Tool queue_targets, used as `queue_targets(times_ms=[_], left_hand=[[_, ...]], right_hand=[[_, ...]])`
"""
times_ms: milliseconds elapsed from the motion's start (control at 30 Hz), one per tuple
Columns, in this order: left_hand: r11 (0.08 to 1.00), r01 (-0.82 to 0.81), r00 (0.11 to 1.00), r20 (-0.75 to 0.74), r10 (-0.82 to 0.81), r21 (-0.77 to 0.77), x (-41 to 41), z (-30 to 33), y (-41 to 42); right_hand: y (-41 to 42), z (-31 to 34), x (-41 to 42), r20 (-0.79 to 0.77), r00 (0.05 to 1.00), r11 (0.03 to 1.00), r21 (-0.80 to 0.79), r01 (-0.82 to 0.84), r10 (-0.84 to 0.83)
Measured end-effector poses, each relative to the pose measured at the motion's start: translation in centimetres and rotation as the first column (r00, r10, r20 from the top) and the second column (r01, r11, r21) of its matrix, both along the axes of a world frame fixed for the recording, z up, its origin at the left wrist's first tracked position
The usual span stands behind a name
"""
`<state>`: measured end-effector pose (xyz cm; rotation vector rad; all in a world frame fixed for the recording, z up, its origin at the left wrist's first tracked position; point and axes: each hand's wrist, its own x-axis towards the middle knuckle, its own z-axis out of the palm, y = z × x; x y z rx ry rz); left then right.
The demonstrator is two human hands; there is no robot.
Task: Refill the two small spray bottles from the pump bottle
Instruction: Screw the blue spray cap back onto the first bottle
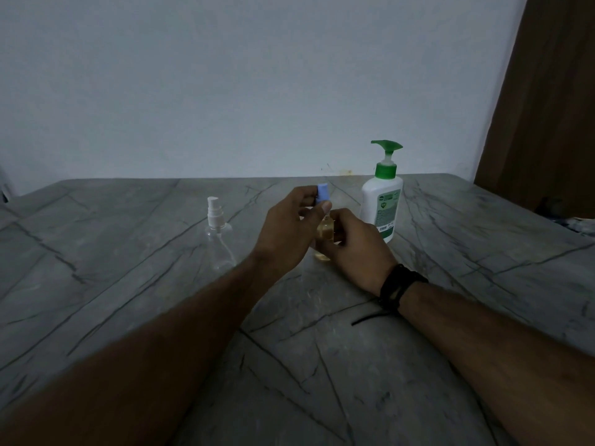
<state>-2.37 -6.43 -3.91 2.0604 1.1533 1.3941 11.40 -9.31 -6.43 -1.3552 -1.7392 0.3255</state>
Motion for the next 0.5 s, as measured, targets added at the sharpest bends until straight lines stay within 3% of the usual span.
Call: queue_targets(times_ms=[500], left_hand=[[0.999,-0.025,0.999,-0.038,0.026,0.03,0.2,-0.35,-0.48]], right_hand=[[0.15,-0.06,-0.02,0.06,0.998,0.999,0.03,0.024,-0.026]])
